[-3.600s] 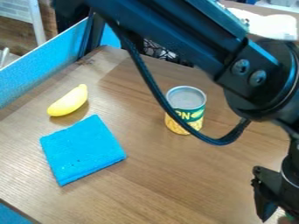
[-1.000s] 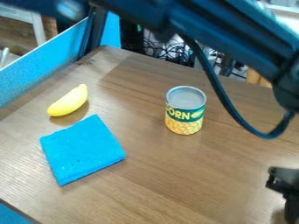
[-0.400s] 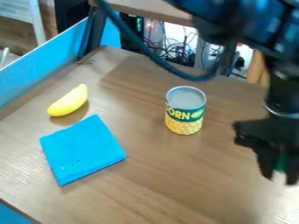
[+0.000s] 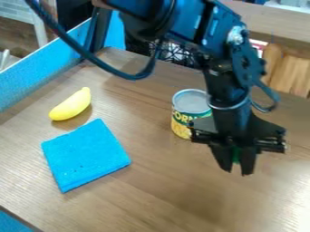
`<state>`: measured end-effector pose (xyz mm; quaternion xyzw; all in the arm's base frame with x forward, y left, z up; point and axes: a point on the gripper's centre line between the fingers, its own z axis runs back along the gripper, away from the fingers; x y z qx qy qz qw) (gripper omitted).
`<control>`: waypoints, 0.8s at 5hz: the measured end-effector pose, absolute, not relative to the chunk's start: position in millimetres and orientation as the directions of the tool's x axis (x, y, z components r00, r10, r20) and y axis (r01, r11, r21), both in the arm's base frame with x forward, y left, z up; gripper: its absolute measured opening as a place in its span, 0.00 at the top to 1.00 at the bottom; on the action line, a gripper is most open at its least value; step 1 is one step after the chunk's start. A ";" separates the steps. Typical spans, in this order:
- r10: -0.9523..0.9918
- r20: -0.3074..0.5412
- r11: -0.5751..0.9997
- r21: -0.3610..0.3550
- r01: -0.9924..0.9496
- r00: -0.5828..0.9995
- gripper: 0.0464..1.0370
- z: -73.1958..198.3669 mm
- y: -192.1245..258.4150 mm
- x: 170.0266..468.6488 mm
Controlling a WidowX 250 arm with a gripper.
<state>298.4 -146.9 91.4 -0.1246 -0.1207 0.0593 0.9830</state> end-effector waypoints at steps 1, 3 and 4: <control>0.109 0.180 0.976 -0.206 -0.071 0.978 0.72 71.5 -146.9 314.1; 0.060 0.159 0.983 -0.181 -0.031 0.985 0.72 59.8 -153.1 362.8; 0.024 0.123 0.989 -0.145 -0.006 0.992 0.72 43.0 -158.3 388.3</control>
